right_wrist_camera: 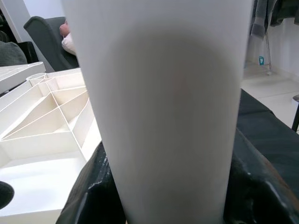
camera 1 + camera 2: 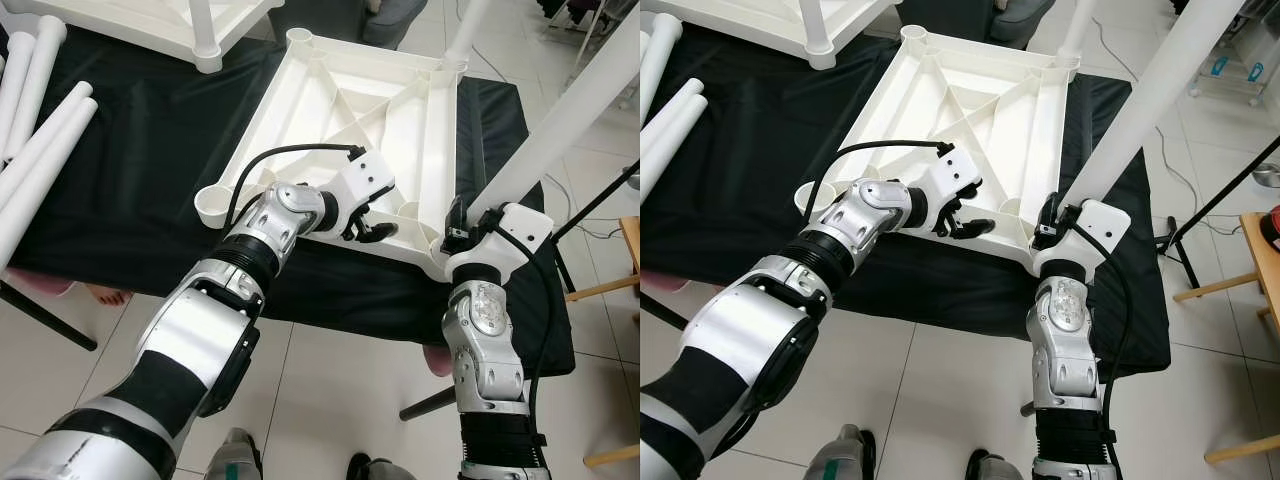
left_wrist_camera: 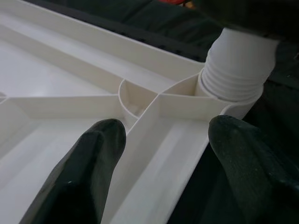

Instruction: Building children table

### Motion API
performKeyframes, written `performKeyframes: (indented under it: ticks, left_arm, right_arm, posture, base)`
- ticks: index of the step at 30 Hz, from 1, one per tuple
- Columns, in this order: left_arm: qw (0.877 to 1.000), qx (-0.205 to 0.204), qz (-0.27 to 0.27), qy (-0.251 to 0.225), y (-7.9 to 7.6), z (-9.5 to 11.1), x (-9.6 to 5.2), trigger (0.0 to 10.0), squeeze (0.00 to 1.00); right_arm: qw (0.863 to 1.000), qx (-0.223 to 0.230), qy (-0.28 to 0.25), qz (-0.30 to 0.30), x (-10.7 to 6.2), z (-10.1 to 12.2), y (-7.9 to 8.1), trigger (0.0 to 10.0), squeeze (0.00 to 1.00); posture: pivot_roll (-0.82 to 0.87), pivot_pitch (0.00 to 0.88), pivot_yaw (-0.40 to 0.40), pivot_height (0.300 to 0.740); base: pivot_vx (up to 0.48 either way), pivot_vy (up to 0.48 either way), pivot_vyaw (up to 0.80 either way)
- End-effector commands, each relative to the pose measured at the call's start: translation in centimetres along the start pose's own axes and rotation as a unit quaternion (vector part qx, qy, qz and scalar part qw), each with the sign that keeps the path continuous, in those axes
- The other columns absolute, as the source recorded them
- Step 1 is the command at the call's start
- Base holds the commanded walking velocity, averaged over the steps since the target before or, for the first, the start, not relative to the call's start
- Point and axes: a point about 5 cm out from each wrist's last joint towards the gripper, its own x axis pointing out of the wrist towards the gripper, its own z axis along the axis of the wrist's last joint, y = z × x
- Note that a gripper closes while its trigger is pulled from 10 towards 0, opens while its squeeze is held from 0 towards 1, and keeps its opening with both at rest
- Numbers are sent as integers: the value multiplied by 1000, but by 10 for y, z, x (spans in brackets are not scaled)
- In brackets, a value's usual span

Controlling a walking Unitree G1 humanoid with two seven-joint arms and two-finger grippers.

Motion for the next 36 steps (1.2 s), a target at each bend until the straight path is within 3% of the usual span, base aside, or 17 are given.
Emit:
performKeyframes:
  ticks: [1,4,6,8,17,18,19,20,21,30,33,36]
  left_arm:
    - [998,26,-55,2,-3,-1,-7,10000,0]
    - [997,39,-63,12,-4,-2,-8,10000,0]
    - [995,68,-17,70,-2,-16,-3,10000,0]
    - [992,85,7,97,-3,-23,0,10000,0]
    - [983,103,49,144,-5,-34,7,10000,0]
    - [981,104,51,154,-5,-37,6,9451,0]
    - [980,105,45,163,-6,-41,6,4902,0]
    - [980,105,37,168,-8,-43,6,3137,0]
    - [979,109,24,173,-10,-46,6,0,0]
    - [974,125,-45,182,-21,-58,3,0,0]
    - [972,130,-99,167,-24,-65,-8,0,0]
    - [972,135,-116,156,-24,-66,-14,0,0]
  right_arm:
    - [994,-3,100,-45,-11,-39,-20,0,0]
    - [994,-3,100,-44,-11,-39,-20,0,0]
    - [994,-1,101,-42,-10,-40,-18,0,0]
    - [994,0,101,-41,-10,-40,-17,0,0]
    - [994,0,103,-40,-11,-39,-16,0,0]
    - [994,1,103,-41,-11,-39,-16,0,0]
    - [994,2,103,-43,-12,-40,-17,0,0]
    - [994,3,104,-45,-12,-40,-17,0,0]
    - [994,4,104,-46,-12,-40,-17,0,0]
    - [993,5,104,-48,-12,-40,-17,0,0]
    - [994,5,100,-41,-11,-38,-15,0,0]
    - [995,5,98,-37,-10,-37,-14,0,0]
  posture:
    - [141,194,29,740]
    - [141,194,29,740]
    - [148,193,27,740]
    - [145,198,25,740]
    - [136,200,30,740]
    - [135,201,33,740]
    - [134,199,36,740]
    - [134,199,36,740]
    - [132,198,39,740]
    - [132,198,39,740]
    - [140,193,31,740]
    - [142,191,28,740]
  base:
    - [0,0,0]
    - [0,0,0]
    - [0,0,0]
    - [0,0,0]
    - [0,0,0]
    - [0,0,0]
    - [0,0,0]
    - [0,0,0]
    - [0,0,0]
    - [0,0,0]
    - [0,0,0]
    - [0,0,0]
